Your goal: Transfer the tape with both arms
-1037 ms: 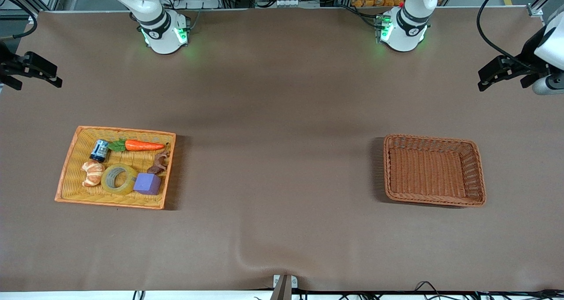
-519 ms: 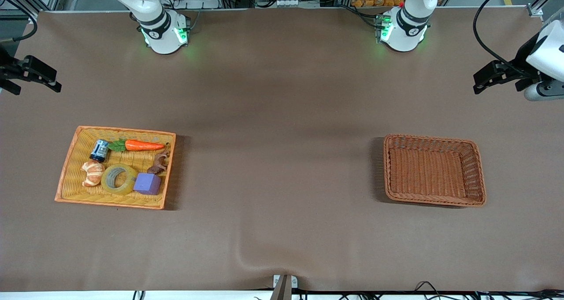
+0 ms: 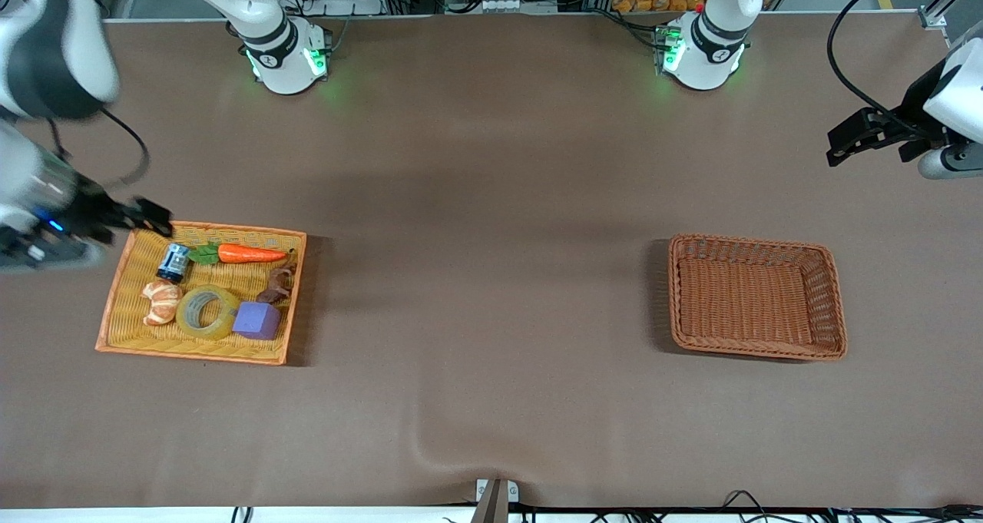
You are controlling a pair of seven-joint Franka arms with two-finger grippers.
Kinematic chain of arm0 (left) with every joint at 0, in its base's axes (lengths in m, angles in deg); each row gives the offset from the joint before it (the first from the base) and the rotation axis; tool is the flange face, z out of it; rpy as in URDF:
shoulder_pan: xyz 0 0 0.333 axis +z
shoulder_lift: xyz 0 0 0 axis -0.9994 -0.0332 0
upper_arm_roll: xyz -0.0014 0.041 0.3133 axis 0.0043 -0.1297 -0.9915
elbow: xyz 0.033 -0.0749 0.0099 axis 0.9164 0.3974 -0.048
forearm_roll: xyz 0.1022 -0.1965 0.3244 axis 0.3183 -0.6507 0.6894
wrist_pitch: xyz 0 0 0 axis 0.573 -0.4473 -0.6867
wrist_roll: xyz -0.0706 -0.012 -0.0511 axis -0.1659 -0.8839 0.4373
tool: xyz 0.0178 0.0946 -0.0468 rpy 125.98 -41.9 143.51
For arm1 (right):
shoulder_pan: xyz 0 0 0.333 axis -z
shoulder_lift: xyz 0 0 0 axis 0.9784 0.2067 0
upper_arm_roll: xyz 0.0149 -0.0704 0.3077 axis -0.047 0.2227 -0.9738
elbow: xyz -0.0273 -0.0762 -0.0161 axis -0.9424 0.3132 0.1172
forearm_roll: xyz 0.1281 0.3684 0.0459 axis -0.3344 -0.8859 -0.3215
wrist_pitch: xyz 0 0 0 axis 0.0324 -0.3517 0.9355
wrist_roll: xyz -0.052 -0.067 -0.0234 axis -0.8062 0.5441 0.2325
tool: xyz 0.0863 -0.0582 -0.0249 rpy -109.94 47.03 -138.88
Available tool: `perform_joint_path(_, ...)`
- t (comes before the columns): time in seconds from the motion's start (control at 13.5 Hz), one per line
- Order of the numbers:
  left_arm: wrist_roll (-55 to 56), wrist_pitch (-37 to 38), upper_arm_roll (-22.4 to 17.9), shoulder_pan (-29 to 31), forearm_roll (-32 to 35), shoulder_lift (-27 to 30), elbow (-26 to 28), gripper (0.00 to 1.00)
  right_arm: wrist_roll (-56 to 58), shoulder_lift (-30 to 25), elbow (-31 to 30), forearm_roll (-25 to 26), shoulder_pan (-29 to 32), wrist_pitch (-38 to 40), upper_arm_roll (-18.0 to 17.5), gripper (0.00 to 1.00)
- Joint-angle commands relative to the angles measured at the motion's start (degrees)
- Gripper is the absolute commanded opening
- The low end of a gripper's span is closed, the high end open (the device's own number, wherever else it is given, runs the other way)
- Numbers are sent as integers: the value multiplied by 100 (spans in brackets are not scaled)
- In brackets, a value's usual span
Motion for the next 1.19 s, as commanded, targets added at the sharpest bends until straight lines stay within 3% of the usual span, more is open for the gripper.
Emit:
perform_joint_path(0.0,-117,58,1,33,-119,42,-62,100,887,419,-808,28,-13,-1473,27,100)
perform_joint_path(0.3,-116,172,1,42,-119,121,-71,100,3232,1457,-819,-43,426,-2373,19,100)
perform_joint_path(0.59,-266,234,1,68,-145,60,-62,100,3397,2003,-722,-121,480,-2516,19,100)
perform_joint_path(0.74,-266,252,9,77,-145,-71,-27,100,3405,2213,-731,-699,506,-2516,27,98)
perform_joint_path(0.81,-257,313,1,68,-145,-150,-27,100,3440,2267,-722,-841,549,-2516,27,83)
perform_joint_path(0.96,-196,314,9,7,-102,-308,-36,100,3475,2268,-626,-834,515,-2455,27,21)
perform_joint_path(1.04,-178,314,27,-19,-84,-388,-71,100,3458,2250,-565,-825,497,-2446,27,0)
perform_joint_path(1.11,-187,314,27,-20,-127,-414,-80,100,3449,2241,-486,-799,471,-2420,27,0)
